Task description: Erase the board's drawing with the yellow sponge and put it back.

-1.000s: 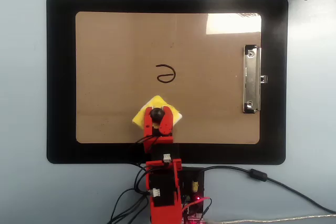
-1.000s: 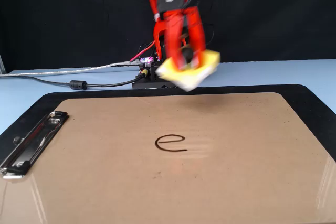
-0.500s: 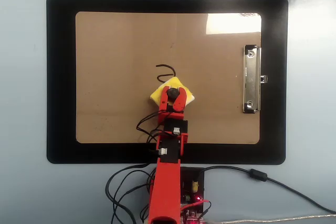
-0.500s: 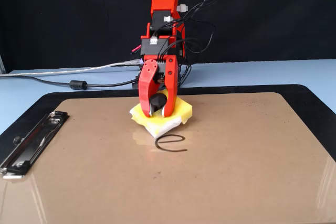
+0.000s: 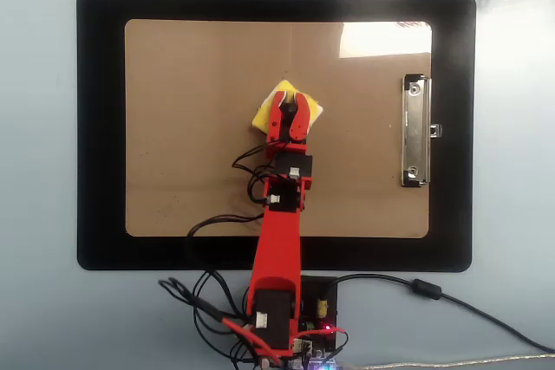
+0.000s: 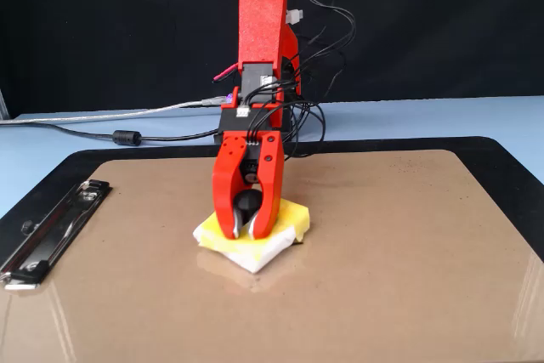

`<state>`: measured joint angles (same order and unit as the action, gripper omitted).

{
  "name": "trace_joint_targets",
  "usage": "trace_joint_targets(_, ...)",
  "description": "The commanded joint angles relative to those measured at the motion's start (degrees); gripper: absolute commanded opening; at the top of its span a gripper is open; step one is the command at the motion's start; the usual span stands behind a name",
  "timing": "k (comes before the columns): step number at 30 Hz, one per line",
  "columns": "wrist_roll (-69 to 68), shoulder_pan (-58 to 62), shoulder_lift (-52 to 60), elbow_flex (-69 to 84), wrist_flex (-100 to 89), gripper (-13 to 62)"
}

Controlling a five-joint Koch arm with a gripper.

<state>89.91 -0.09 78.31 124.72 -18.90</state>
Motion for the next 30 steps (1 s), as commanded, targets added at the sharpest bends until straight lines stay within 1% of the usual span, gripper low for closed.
trace_joint_targets(1, 0.09, 0.44, 11.43, 8.44, 5.01, -8.0)
trace_joint_targets(4, 0.09, -0.35, 27.33, 20.57, 10.28, -8.0)
trace_joint_targets(6, 0.09, -1.49, 33.66, 23.47, 12.83, -8.0)
trace_joint_targets(7, 0.09, -2.02, 34.19, 23.47, 13.45, -8.0)
trace_joint_targets(9, 0.26, -2.81, 30.41, 21.62, 12.92, -8.0)
trace_joint_targets(13, 0.26, -3.16, 9.84, 1.05, 12.48, -8.0)
trace_joint_targets(16, 0.53, -4.13, -0.53, -10.28, 12.74, -8.0)
trace_joint_targets(17, 0.79, -4.83, -1.58, -10.90, 12.74, -8.0)
trace_joint_targets(19, 1.49, -5.63, -0.26, -9.23, 13.10, -8.0)
trace_joint_targets(20, 1.85, -5.63, 2.02, -5.71, 13.18, -8.0)
trace_joint_targets(25, 2.02, -6.68, 23.91, 16.96, 12.92, -8.0)
trace_joint_targets(26, 2.02, -6.77, 26.54, 19.07, 12.92, -8.0)
trace_joint_targets(28, 2.02, -6.94, 28.13, 19.95, 12.74, -8.0)
trace_joint_targets(29, 2.02, -7.21, 26.81, 19.60, 12.66, -8.0)
trace_joint_targets(30, 2.02, -7.56, 22.94, 16.79, 11.95, -8.0)
